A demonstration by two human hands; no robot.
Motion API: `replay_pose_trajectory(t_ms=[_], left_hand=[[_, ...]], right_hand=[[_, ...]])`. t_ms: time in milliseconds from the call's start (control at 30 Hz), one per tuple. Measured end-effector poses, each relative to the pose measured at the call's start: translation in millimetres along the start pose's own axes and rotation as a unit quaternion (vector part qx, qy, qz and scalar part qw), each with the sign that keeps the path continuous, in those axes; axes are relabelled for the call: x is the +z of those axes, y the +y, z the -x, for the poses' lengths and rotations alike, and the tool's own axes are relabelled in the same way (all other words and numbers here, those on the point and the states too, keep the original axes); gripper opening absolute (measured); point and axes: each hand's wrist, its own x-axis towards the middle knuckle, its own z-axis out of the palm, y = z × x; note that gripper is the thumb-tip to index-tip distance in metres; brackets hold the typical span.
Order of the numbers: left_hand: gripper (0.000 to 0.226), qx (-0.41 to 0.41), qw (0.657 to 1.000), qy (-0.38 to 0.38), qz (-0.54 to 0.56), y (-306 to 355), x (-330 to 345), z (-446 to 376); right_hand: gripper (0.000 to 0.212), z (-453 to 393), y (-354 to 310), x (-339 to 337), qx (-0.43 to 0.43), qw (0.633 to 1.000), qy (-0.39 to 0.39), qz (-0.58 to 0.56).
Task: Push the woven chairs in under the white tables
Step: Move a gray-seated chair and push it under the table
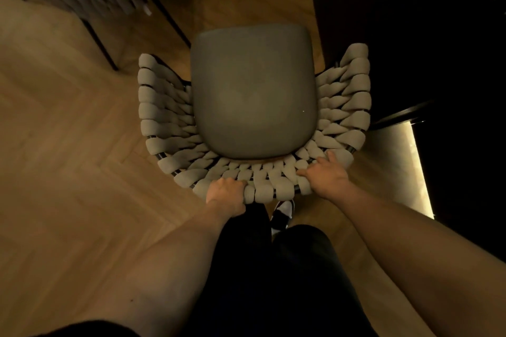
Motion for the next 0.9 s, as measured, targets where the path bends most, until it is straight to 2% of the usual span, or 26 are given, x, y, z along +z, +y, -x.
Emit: replay_pose_trajectory(t_ms=[100, 167, 200, 233, 267, 300, 333, 367, 400, 433, 467, 500, 533, 567, 633, 733, 833, 900], left_hand=[[0.065, -0.005, 0.998, 0.055, -0.001, -7.3, 12.1, 5.9], [0.083, -0.032, 0.992, 0.098, 0.069, -11.5, 17.5, 17.3], [0.084, -0.053, 0.980, 0.140, 0.135, -11.0, 19.3, 25.0], [0.081, -0.084, 0.953, 0.194, 0.220, -8.2, 22.0, 32.7], [0.076, -0.128, 0.907, 0.249, 0.314, -3.5, 23.2, 40.8], [0.074, -0.186, 0.846, 0.291, 0.406, 1.6, 23.0, 46.9], [0.075, -0.250, 0.780, 0.312, 0.482, 4.4, 22.7, 49.3], [0.078, -0.308, 0.709, 0.311, 0.553, 4.5, 23.3, 47.7], [0.081, -0.356, 0.632, 0.290, 0.625, 2.9, 24.0, 44.6], [0.082, -0.383, 0.543, 0.256, 0.702, 0.4, 23.3, 40.8], [0.078, -0.385, 0.454, 0.219, 0.773, -2.0, 23.0, 35.7], [0.067, -0.369, 0.386, 0.184, 0.825, -5.0, 23.7, 29.9], [0.054, -0.351, 0.345, 0.160, 0.856, -8.4, 20.7, 26.0], [0.044, -0.343, 0.331, 0.145, 0.867, -13.0, 18.0, 20.8], [0.039, -0.341, 0.319, 0.109, 0.878, -23.6, 12.9, 8.8], [0.039, -0.356, 0.295, 0.063, 0.884, -36.4, 7.5, 0.1], [0.031, -0.386, 0.321, 0.065, 0.862, -42.8, 1.8, -6.4], [0.031, -0.379, 0.320, 0.063, 0.866, -46.7, -8.1, -13.9]], right_hand=[[0.049, 5.7, 1.5, 2.8, -0.010, 1.000, 0.027, 0.009], [0.061, 15.5, 1.1, 1.9, -0.022, 0.999, 0.020, -0.014], [0.073, 21.2, 0.5, 2.2, -0.030, 0.999, 0.016, -0.039], [0.081, 26.1, 0.0, 4.4, -0.034, 0.995, 0.037, -0.081], [0.085, 30.7, -0.9, 8.5, -0.032, 0.984, 0.094, -0.147], [0.083, 37.3, -3.2, 11.4, -0.017, 0.953, 0.187, -0.239], [0.077, 42.9, -7.0, 15.1, 0.022, 0.892, 0.284, -0.351], [0.072, 49.0, -12.0, 16.3, 0.091, 0.798, 0.364, -0.471], [0.072, 49.5, -16.6, 21.2, 0.191, 0.682, 0.403, -0.580], [0.077, 46.6, -21.0, 23.0, 0.295, 0.558, 0.389, -0.671], [0.082, 41.8, -26.3, 24.7, 0.372, 0.442, 0.315, -0.753], [0.083, 35.6, -31.7, 26.3, 0.396, 0.348, 0.218, -0.822], [0.077, 27.6, -35.8, 27.5, 0.377, 0.279, 0.134, -0.873], [0.065, 21.9, -38.0, 24.4, 0.335, 0.224, 0.069, -0.913], [0.044, 4.3, -38.2, 19.7, 0.283, 0.173, 0.026, -0.943], [0.035, -10.8, -41.1, 13.2, 0.309, 0.169, 0.015, -0.936], [0.034, -17.8, -39.0, 10.1, 0.333, 0.186, 0.003, -0.924], [0.036, -24.0, -34.1, -0.3, 0.344, 0.187, -0.011, -0.920]])
